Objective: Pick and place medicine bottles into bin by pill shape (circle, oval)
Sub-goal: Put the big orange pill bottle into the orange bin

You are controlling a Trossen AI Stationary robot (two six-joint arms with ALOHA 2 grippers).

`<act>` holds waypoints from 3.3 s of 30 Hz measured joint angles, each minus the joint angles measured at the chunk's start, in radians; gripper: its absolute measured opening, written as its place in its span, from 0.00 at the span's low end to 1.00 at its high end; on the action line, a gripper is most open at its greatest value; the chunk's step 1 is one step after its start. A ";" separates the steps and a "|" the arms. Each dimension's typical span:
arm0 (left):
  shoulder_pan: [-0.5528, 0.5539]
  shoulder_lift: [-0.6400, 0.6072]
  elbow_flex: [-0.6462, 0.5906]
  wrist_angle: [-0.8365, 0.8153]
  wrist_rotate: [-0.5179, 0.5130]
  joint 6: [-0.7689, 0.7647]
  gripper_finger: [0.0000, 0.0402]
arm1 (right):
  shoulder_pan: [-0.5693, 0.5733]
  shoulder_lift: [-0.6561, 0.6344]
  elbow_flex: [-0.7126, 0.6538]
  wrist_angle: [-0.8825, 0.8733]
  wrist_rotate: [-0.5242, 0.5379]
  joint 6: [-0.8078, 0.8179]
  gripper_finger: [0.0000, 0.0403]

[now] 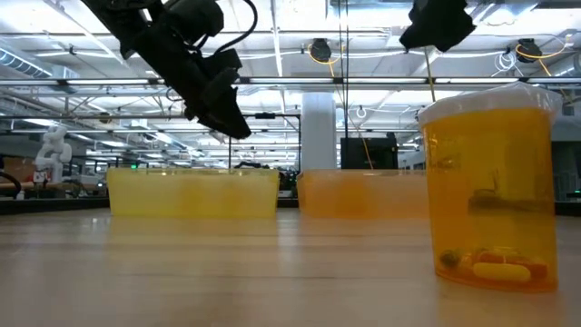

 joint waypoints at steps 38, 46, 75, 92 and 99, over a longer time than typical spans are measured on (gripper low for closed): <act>-0.006 -0.012 -0.002 -0.013 0.000 0.001 0.54 | -0.005 0.434 0.196 0.020 -0.228 -0.167 0.87; -0.006 -0.012 -0.002 -0.011 0.000 0.005 0.54 | -0.011 0.430 0.196 0.027 -0.227 -0.193 0.85; -0.443 0.047 0.000 0.234 0.052 0.056 0.54 | 0.190 0.430 0.195 0.044 0.356 0.227 0.82; -0.559 0.162 -0.002 0.228 0.018 0.011 0.54 | 0.288 0.591 0.195 0.253 0.615 0.565 0.82; -0.591 0.162 -0.002 0.219 0.018 0.011 0.54 | 0.292 0.618 0.197 0.249 0.643 0.642 0.82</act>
